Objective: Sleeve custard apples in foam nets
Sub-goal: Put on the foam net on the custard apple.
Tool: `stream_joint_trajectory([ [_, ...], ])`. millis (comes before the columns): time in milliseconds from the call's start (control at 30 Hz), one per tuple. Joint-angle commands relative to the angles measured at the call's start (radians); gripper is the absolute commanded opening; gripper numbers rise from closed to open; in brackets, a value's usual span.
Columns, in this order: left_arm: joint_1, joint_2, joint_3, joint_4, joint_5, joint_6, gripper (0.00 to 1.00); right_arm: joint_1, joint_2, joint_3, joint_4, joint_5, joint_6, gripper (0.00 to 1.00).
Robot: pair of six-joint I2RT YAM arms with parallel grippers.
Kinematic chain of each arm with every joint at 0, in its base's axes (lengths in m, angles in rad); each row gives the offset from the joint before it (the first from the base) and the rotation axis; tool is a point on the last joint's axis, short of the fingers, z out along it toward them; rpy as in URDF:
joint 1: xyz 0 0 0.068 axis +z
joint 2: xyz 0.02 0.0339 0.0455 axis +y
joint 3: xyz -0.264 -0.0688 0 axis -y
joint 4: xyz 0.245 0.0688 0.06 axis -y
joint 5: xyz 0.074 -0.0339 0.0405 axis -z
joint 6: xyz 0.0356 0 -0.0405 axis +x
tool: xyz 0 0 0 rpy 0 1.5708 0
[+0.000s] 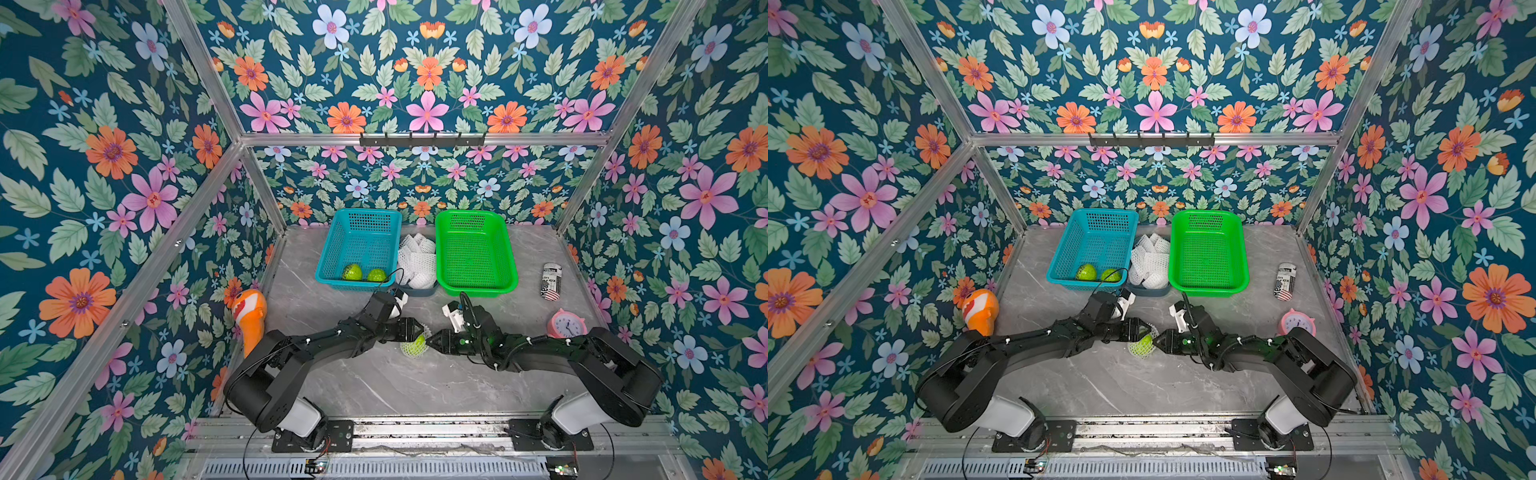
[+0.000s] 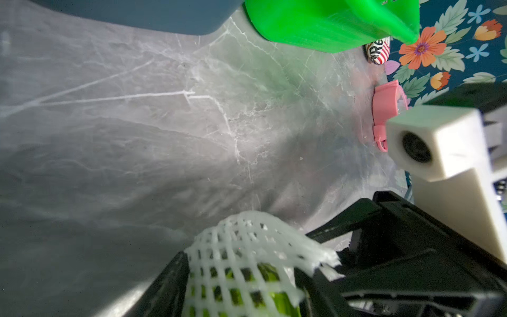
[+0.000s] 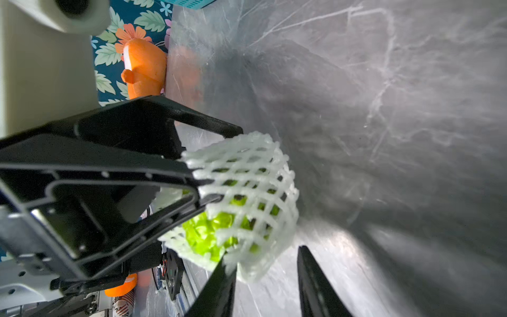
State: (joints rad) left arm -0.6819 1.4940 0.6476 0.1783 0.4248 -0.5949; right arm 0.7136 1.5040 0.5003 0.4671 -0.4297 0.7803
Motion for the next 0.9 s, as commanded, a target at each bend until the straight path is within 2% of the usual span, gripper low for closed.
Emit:
stream_joint_trajectory([
  [0, -0.001, -0.009, 0.016, 0.008, 0.014, 0.01, 0.69, 0.001, -0.011, 0.0, -0.047, 0.023, -0.028, 0.39],
  [133, -0.001, -0.013, 0.046, -0.027, 0.007, 0.028, 0.74, 0.001, -0.002, 0.0, -0.044, 0.028, -0.028, 0.39],
  [333, -0.001, -0.047, 0.056, -0.084, -0.023, 0.041, 0.74, 0.0, -0.019, 0.002, -0.048, 0.018, -0.024, 0.39],
  [600, 0.0, -0.21, 0.037, -0.236, -0.085, 0.048, 0.75, 0.001, -0.142, 0.041, -0.208, 0.034, -0.08, 0.45],
  [867, -0.025, -0.402, -0.109, -0.309, -0.103, -0.035, 0.54, -0.047, -0.145, 0.141, -0.303, 0.041, -0.103, 0.45],
])
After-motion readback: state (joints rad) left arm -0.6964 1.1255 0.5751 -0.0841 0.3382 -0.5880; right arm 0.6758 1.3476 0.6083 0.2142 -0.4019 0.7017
